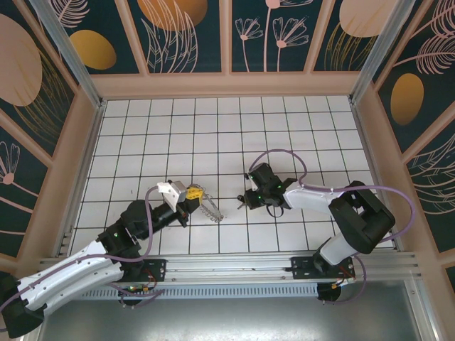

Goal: Put the keys on the keyring

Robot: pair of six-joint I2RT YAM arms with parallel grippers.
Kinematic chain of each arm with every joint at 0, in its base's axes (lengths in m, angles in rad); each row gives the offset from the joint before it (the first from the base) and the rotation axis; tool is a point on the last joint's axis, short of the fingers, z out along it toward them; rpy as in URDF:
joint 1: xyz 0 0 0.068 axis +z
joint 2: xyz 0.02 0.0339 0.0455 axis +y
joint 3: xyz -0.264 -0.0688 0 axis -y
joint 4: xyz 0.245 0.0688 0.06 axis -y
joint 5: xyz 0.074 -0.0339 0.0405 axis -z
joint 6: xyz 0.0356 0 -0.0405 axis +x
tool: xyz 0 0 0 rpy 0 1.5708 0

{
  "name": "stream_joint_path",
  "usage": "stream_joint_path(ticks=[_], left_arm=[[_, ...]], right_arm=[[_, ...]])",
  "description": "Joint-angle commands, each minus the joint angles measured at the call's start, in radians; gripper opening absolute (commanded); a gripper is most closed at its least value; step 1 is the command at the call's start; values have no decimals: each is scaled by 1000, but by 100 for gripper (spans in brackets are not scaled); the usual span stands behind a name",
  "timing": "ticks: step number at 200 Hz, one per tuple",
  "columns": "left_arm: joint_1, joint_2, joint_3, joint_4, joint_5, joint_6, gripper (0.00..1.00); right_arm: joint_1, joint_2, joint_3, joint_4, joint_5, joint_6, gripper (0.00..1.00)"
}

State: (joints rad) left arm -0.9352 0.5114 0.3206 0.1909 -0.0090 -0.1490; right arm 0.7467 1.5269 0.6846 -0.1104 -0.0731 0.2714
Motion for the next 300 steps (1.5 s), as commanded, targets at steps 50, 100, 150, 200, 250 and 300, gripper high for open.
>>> stream_joint_path(ticks=[50, 100, 150, 200, 250, 300], left_arm=[[-4, -13, 20, 55, -16, 14, 0], [-4, -13, 23, 50, -21, 12, 0], [-4, -15, 24, 48, -20, 9, 0], [-4, -19, 25, 45, -25, 7, 0], [-5, -12, 21, 55, -21, 12, 0], [-4, -22, 20, 56, -9, 8, 0]], right_arm=[[-2, -4, 42, -61, 84, -57, 0], [22, 85, 144, -137, 154, -131, 0], [23, 148, 200, -163, 111, -172, 1], [30, 100, 194, -142, 144, -146, 21], [8, -88, -2, 50, 94, -5, 33], [-27, -170, -173, 295, 7, 37, 33]])
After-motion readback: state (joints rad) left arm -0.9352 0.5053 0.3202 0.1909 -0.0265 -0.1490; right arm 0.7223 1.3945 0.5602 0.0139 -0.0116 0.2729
